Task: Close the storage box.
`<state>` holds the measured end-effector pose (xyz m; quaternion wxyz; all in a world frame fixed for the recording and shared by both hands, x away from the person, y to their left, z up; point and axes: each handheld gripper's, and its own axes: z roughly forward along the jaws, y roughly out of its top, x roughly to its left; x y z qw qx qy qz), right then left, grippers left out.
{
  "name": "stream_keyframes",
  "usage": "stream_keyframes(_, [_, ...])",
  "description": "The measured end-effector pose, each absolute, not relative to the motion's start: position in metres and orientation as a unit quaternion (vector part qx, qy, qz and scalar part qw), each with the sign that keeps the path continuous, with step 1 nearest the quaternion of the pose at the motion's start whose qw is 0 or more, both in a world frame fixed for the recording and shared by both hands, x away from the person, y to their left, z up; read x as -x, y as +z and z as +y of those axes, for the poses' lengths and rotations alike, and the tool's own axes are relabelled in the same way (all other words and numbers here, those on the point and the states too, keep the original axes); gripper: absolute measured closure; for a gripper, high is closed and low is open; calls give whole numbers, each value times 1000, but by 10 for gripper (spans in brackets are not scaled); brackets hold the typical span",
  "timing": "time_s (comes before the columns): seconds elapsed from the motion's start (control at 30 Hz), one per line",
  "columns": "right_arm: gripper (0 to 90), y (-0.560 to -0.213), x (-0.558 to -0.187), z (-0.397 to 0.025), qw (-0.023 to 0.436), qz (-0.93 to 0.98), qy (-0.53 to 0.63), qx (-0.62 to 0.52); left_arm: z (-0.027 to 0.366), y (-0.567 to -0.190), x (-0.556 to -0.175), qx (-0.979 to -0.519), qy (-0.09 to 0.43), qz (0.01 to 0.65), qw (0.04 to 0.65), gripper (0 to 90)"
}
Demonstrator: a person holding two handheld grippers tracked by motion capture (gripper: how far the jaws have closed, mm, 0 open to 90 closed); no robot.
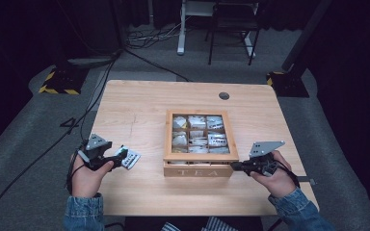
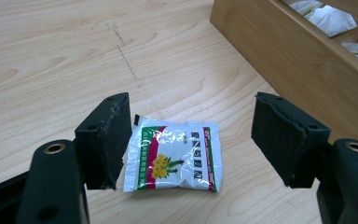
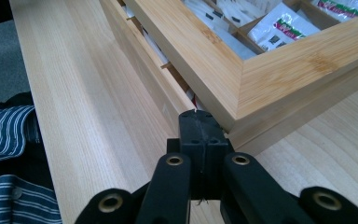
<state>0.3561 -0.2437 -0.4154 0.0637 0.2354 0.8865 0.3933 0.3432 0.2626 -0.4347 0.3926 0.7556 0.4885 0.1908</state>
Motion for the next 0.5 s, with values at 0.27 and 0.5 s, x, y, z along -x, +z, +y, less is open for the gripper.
stream_keyframes(0.27, [900, -421, -359, -243, 47, 893, 380, -237, 267, -436, -338, -754, 191, 495, 387, 295])
stream_keyframes(0.5, [900, -425, -360, -242, 38, 897, 370, -240, 271, -438, -335, -751, 191, 501, 386, 295])
